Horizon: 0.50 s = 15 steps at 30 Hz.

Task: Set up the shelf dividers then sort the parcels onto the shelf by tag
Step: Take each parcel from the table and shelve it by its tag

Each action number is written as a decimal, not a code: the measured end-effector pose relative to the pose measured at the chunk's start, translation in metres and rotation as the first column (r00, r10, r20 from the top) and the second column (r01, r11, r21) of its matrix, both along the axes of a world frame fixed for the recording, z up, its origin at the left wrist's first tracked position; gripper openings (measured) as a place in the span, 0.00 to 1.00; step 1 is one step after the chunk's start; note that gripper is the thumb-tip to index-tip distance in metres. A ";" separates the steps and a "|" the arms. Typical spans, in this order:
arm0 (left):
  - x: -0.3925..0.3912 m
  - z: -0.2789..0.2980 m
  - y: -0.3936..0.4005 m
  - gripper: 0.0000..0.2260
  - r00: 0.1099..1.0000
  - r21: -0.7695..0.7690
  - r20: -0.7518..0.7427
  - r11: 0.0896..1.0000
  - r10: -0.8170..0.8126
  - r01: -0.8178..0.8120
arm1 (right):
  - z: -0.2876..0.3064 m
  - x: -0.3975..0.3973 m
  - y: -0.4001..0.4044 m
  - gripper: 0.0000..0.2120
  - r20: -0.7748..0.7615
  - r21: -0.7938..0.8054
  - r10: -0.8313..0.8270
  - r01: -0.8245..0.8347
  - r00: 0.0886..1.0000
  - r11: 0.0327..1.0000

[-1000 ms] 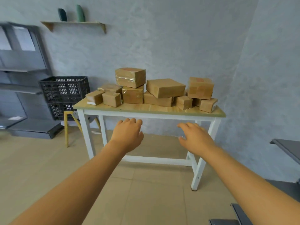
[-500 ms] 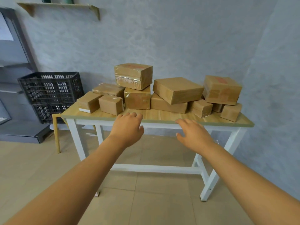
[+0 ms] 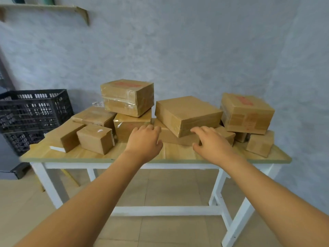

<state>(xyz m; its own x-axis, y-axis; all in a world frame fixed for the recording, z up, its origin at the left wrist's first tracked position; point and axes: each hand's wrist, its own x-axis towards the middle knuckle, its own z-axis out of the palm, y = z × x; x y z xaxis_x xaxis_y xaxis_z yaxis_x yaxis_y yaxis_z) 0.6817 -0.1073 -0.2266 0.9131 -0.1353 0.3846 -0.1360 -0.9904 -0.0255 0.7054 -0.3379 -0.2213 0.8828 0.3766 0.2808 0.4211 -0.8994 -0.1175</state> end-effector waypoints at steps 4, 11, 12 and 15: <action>0.054 0.009 -0.011 0.16 1.000 -0.036 0.018 0.999 -0.003 0.004 | 0.011 0.059 -0.014 0.24 -0.006 0.016 0.001 -0.001 1.000 1.000; 0.127 0.009 -0.007 0.13 0.999 -0.048 0.014 0.998 0.037 -0.037 | 0.015 0.141 -0.022 0.23 -0.034 0.042 -0.003 0.005 0.999 0.999; 0.139 0.008 -0.007 0.14 0.999 -0.096 0.005 0.995 0.039 -0.038 | 0.015 0.151 -0.022 0.23 -0.034 0.054 -0.008 0.010 0.999 0.998; 0.175 0.005 -0.007 0.19 0.992 -0.306 -0.113 0.948 0.053 -0.086 | 0.014 0.183 -0.024 0.23 -0.043 0.105 -0.067 0.071 0.997 0.992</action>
<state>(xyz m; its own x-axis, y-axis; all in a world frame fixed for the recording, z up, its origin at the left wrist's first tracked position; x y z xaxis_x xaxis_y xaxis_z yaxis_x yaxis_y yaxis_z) 0.8571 -0.1145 -0.2212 0.9524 0.0409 0.3020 -0.0525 -0.9541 0.2948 0.8886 -0.3622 -0.2069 0.9168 0.2841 0.2808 0.3514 -0.9078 -0.2289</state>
